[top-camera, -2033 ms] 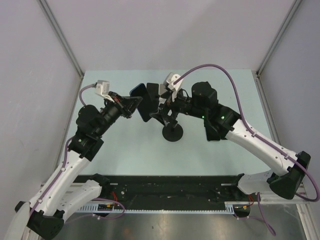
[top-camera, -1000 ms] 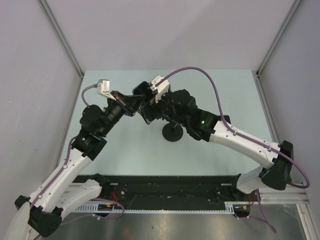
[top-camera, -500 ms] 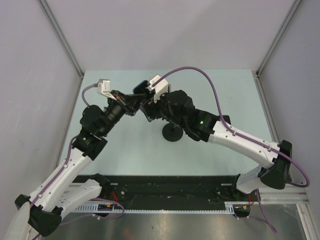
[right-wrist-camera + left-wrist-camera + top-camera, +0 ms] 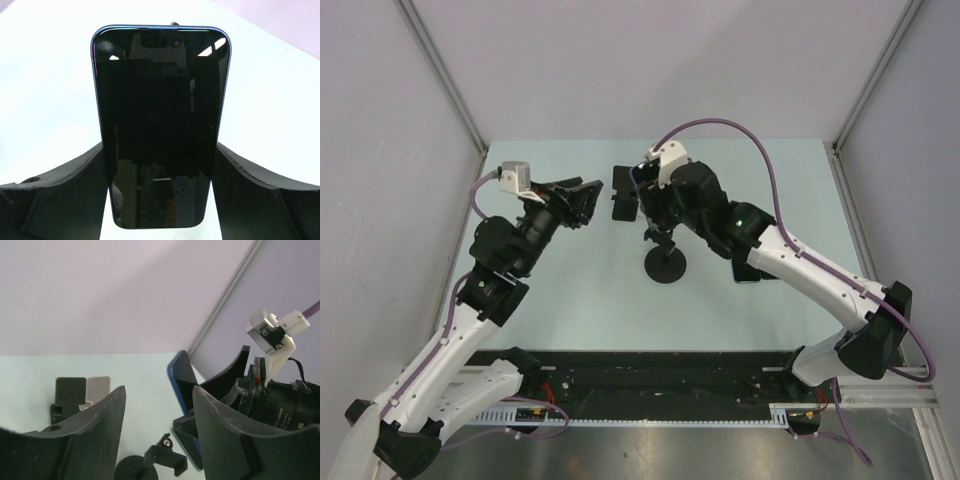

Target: Remove the phone from the phone stand

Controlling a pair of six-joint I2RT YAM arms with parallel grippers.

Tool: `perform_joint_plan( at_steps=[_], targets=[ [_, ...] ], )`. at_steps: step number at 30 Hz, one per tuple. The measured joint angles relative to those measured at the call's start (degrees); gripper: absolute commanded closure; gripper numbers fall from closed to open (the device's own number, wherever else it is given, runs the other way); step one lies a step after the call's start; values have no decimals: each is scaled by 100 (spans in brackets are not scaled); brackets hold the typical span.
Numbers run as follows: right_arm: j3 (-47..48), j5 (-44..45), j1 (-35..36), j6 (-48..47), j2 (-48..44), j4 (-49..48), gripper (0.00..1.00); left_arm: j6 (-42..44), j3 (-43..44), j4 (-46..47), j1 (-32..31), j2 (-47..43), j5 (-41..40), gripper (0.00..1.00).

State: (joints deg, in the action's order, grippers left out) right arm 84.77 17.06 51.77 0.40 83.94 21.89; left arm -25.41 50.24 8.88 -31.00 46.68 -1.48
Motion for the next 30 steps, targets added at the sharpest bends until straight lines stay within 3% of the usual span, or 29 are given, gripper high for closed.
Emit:
perform_joint_plan(
  at_steps=[5,18,30],
  targets=[
    [0,-85,-789,339,-133,603,100,546,0,-103,0,-162,-461,31],
    [-474,-455,-2568,833,-411,1532,100,1781,-719,-337,0,-533,-1602,27],
    [-1287,-754,-2763,1366,452,1482,100,2197,-1233,-452,33,153,-1950,24]
  ],
)
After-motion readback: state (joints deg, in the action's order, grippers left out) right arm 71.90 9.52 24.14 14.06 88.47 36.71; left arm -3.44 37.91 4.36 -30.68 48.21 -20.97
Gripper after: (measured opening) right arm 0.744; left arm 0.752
